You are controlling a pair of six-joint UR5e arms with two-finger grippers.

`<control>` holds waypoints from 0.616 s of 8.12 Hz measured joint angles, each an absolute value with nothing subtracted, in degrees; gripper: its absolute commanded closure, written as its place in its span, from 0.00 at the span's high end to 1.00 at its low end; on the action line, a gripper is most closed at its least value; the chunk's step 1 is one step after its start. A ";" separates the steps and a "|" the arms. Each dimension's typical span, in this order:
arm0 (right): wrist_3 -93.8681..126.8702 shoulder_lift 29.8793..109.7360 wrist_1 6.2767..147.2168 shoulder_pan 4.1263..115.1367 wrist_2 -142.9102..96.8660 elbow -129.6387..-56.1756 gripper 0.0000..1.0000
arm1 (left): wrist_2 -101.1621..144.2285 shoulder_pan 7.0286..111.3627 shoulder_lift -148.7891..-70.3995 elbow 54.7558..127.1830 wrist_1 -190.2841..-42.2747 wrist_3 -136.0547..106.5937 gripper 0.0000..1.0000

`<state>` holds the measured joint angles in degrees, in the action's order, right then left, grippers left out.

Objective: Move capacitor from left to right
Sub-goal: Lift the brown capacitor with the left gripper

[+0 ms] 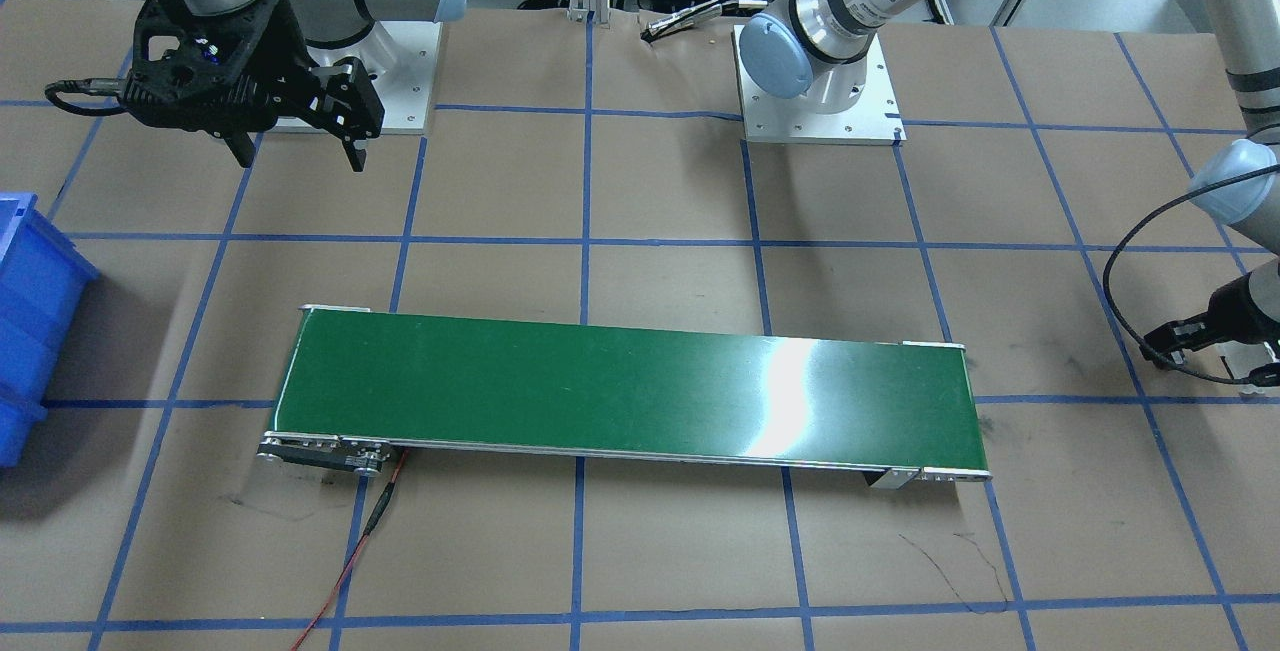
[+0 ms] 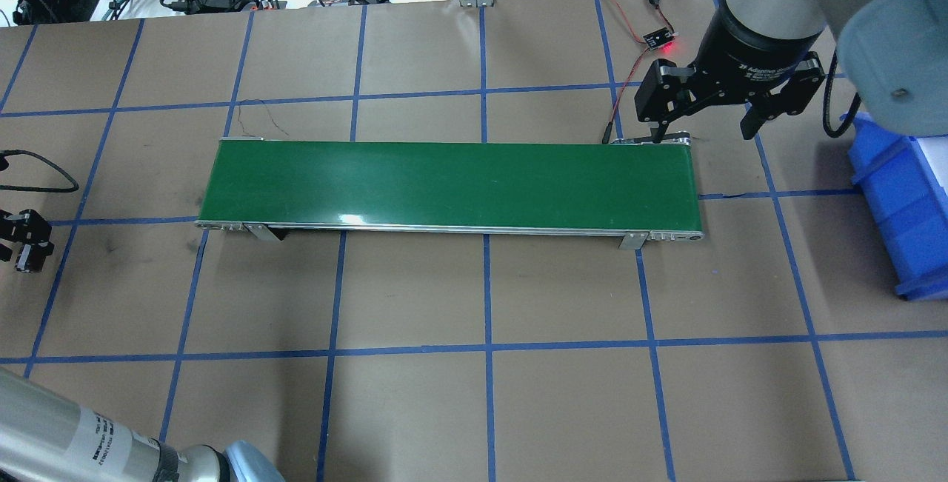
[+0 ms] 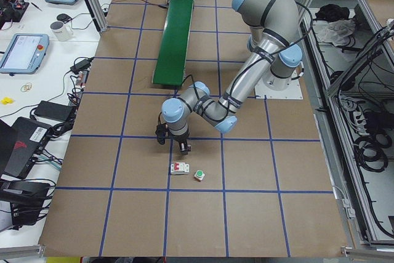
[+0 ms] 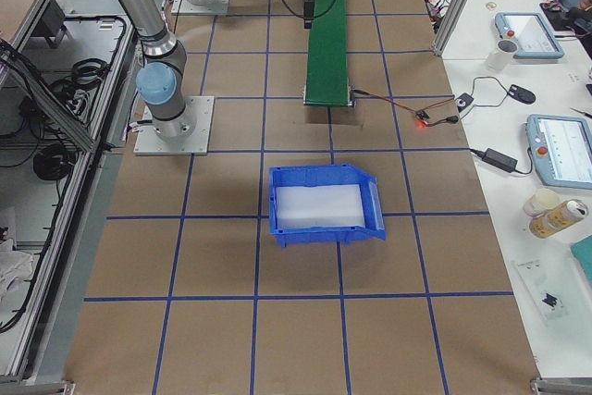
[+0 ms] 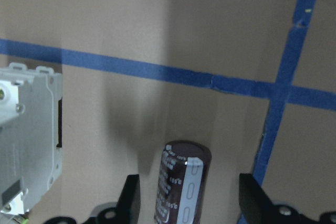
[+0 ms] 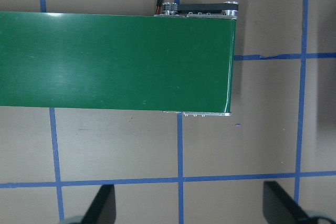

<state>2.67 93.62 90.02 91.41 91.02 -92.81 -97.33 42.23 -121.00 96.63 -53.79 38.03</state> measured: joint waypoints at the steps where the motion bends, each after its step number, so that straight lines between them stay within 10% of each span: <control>1: 2.70 93.60 89.93 91.41 91.17 -92.81 1.00 | -97.49 42.23 -121.07 96.62 -53.76 38.10 0.69; 5: 2.67 93.52 89.74 91.35 91.25 -92.81 1.00 | -101.39 42.27 -121.98 96.64 -53.82 37.91 0.14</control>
